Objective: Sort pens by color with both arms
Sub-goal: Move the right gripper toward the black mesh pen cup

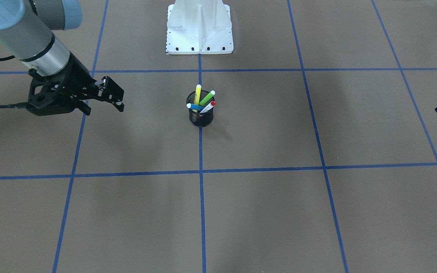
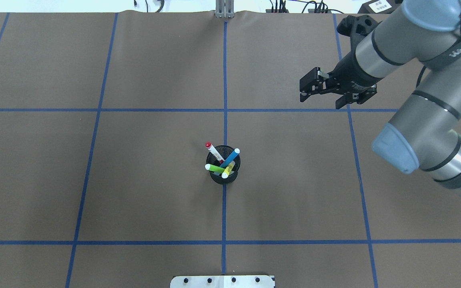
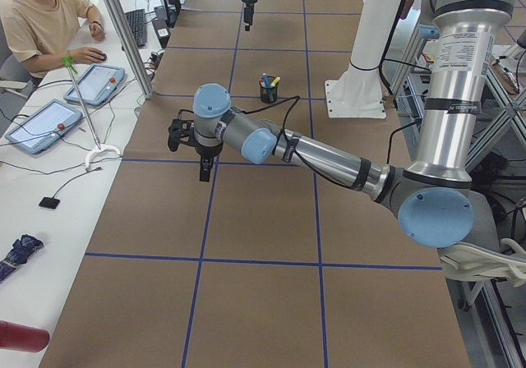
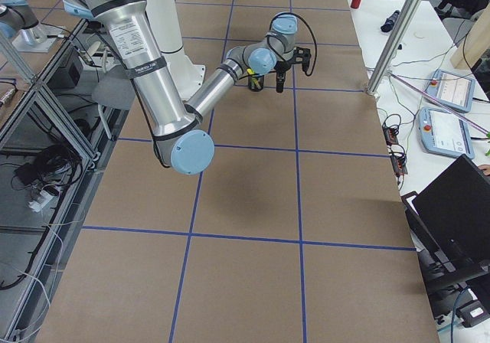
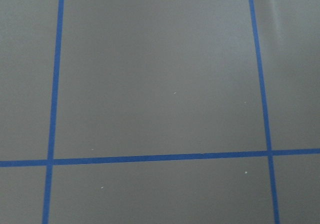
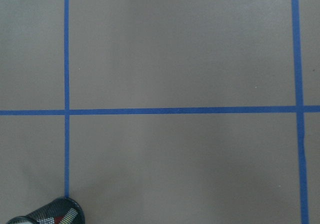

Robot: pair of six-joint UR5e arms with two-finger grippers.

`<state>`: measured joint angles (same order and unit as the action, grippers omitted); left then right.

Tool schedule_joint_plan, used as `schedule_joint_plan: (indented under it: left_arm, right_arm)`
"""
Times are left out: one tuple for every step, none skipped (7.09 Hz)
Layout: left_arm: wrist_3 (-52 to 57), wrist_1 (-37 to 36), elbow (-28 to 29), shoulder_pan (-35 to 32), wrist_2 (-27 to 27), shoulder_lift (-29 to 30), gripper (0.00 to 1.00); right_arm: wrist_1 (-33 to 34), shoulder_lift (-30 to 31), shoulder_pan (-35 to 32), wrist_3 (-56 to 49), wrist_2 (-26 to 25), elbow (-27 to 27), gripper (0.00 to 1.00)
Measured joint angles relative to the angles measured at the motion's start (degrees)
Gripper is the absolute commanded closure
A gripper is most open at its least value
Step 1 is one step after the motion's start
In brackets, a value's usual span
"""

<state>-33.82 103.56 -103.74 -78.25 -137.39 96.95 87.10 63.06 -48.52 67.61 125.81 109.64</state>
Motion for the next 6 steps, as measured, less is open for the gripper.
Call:
schedule_joint_plan:
  left_arm:
    - [-3.63, 0.75, 0.01, 2.31, 0.02, 1.3, 0.0]
    - [-6.54, 2.32, 0.11, 4.22, 0.15, 1.83, 0.0]
    - [-8.83, 3.99, 0.3, 5.89, 0.37, 2.0, 0.0]
    - [-9.89, 4.86, 0.48, 6.95, 0.54, 2.01, 0.0]
    - [-10.23, 5.19, 0.58, 7.42, 0.6, 2.02, 0.0]
    - [-10.34, 5.29, 0.61, 7.6, 0.62, 2.02, 0.0]
  right_arm:
    - [0.0, -1.7, 3.65, 8.19, -4.35, -0.05, 0.01]
    - [0.01, -3.15, 7.82, 15.31, -10.23, -0.2, 0.02]
    - [0.07, -4.63, 11.91, 20.14, -15.77, -0.78, 0.05]
    - [0.11, -6.01, 14.64, 22.84, -19.4, -1.76, 0.12]
    - [0.12, -7.13, 16.45, 23.98, -22.66, -2.43, 0.16]
    - [0.15, -8.06, 18.17, 24.45, -26.34, -2.77, 0.16]
